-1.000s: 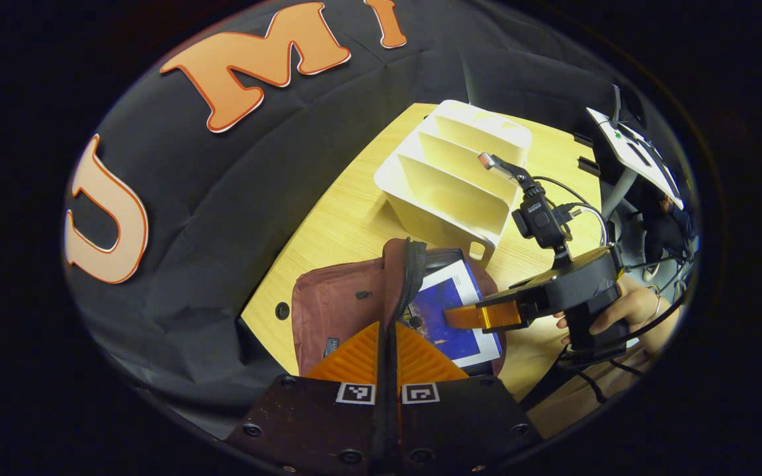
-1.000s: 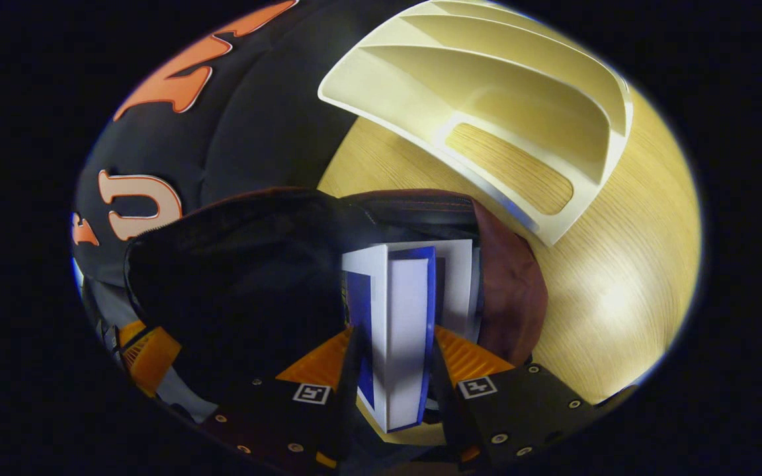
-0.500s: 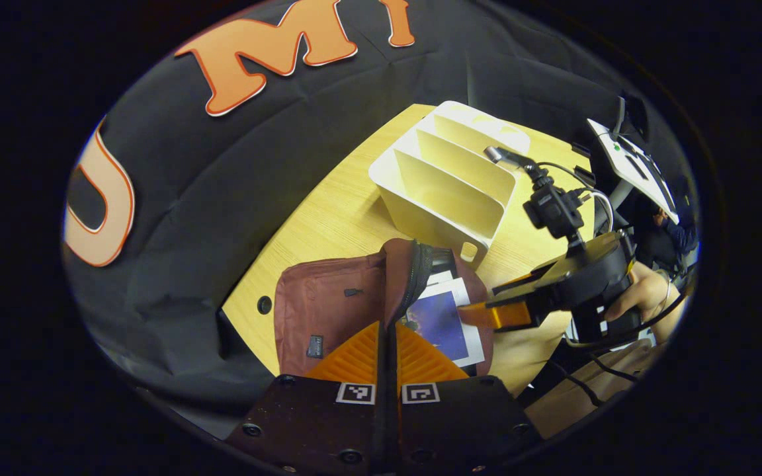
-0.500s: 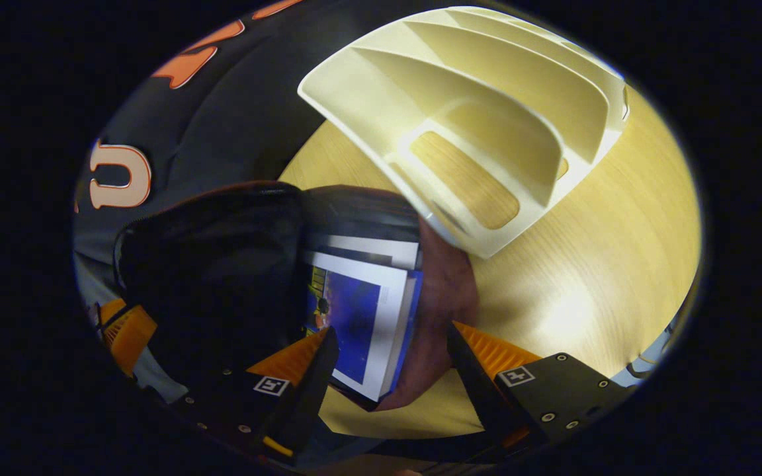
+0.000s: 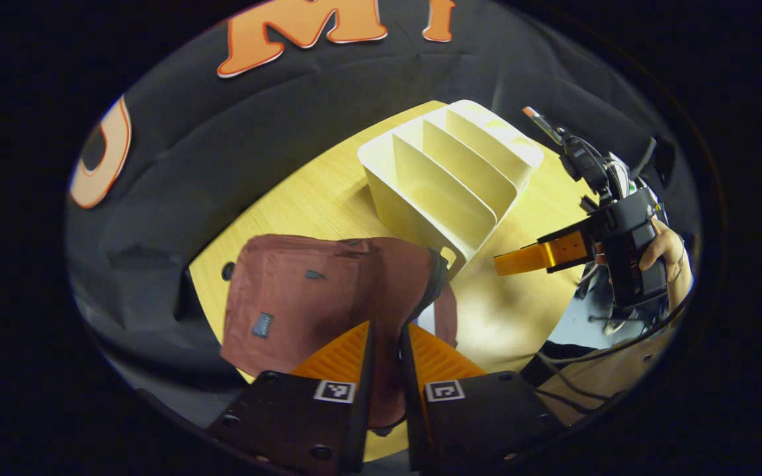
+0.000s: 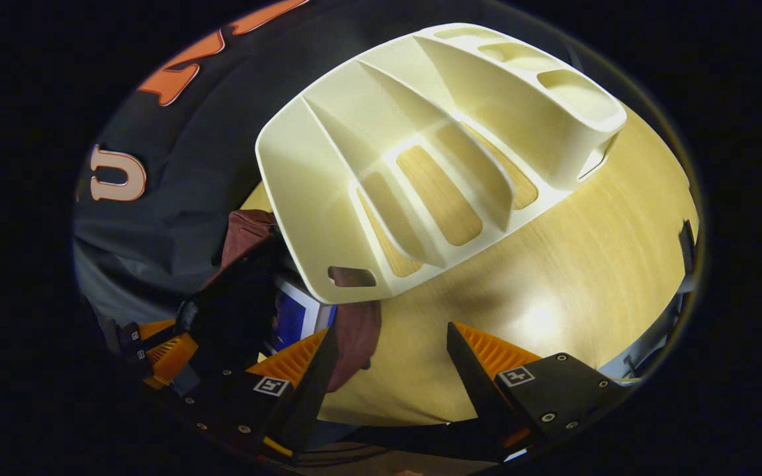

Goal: Open the schoolbag, grab two books from the bookshelf and put them into the schoolbag.

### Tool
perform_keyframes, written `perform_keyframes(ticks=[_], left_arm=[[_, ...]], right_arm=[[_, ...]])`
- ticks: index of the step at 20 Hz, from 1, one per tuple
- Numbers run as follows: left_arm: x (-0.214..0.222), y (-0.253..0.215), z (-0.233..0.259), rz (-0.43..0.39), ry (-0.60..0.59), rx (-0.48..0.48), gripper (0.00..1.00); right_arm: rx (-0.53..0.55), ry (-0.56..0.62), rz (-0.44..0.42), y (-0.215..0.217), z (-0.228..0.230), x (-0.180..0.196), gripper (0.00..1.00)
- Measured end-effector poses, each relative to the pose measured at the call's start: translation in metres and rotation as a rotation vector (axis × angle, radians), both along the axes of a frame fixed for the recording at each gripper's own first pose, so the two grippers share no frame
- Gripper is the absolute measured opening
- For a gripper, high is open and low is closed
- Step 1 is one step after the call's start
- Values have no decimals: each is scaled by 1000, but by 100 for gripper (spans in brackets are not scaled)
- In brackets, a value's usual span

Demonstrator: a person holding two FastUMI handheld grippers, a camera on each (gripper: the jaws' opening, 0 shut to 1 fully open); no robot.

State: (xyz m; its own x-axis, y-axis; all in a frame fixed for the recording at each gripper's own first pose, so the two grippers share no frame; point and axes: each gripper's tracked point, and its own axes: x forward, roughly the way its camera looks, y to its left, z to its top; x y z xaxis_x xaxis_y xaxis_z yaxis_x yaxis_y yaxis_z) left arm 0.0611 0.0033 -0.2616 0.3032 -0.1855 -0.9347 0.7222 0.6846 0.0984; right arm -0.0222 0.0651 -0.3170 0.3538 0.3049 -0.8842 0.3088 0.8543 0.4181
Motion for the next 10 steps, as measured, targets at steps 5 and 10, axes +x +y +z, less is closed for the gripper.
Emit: perform_keyframes(ticks=[5, 10], left_arm=[[-23, -9, -38, 215, -13, 36, 90], [-50, -47, -60, 370, -51, 7, 97]], right_arm=[[-66, 18, 113, -72, 7, -5, 98], [-139, -7, 225, -127, 21, -7, 98]])
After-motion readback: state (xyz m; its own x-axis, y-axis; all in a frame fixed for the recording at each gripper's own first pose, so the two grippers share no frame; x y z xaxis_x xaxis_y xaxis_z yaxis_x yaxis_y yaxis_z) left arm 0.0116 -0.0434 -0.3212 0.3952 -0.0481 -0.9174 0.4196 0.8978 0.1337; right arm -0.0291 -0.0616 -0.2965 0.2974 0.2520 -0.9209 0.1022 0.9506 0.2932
